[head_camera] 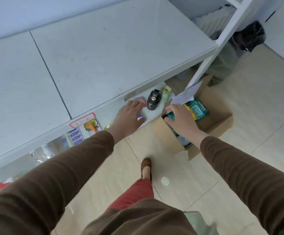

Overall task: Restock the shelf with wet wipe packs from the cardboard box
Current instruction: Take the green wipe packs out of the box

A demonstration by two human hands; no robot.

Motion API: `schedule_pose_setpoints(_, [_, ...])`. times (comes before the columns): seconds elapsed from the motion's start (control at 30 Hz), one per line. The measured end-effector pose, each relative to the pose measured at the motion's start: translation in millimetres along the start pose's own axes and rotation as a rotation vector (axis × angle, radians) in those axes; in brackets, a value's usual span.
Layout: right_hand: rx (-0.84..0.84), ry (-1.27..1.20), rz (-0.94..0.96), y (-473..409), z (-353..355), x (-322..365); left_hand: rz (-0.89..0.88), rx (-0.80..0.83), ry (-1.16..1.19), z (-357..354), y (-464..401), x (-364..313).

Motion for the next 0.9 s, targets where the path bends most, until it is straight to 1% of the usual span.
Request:
schedule_pose_setpoints(0.1, [0.073,-0.002,-0.068,-18,0,-64,0.027,0.089,0.045,-47,-45,-15])
schedule_pose_setpoints(0.2, [0.140,-0.073,-0.198,-26,2,-127,0.057,0.212,0.078,-94,-84,-31])
schedule_pose_setpoints(0.3, [0.215,-0.167,-0.328,-31,0,-185,0.069,0.304,0.078,-132,-116,-52])
schedule_pose_setpoints(0.47, [0.340,-0.247,-0.453,-41,-21,-268,0.101,0.477,0.058,-200,-155,-84])
schedule_pose_setpoints(0.57, [0.430,-0.289,-0.489,-50,-44,-315,0.105,0.541,-0.017,-244,-174,-95])
schedule_pose_setpoints(0.63, [0.477,-0.384,-0.557,-57,-65,-345,0.109,0.574,-0.060,-272,-186,-99])
schedule_pose_setpoints(0.73, [0.501,-0.498,-0.654,-71,-100,-391,0.093,0.620,-0.142,-318,-205,-104])
schedule_pose_setpoints(0.8, [0.518,-0.522,-0.672,-83,-127,-418,0.089,0.661,-0.186,-353,-216,-102])
schedule_pose_setpoints(0.9, [0.562,-0.509,-0.645,-104,-174,-444,0.042,0.695,-0.299,-405,-232,-95])
Point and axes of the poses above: each hand's wrist, its own y-axis away from the middle knuckle, its own z-axis out of the back of the hand, x = y × z, the point moved 9 cm from there along -y, towards the middle knuckle, and after that the axes turned 5 degrees about -y, right-handed, at the moved point
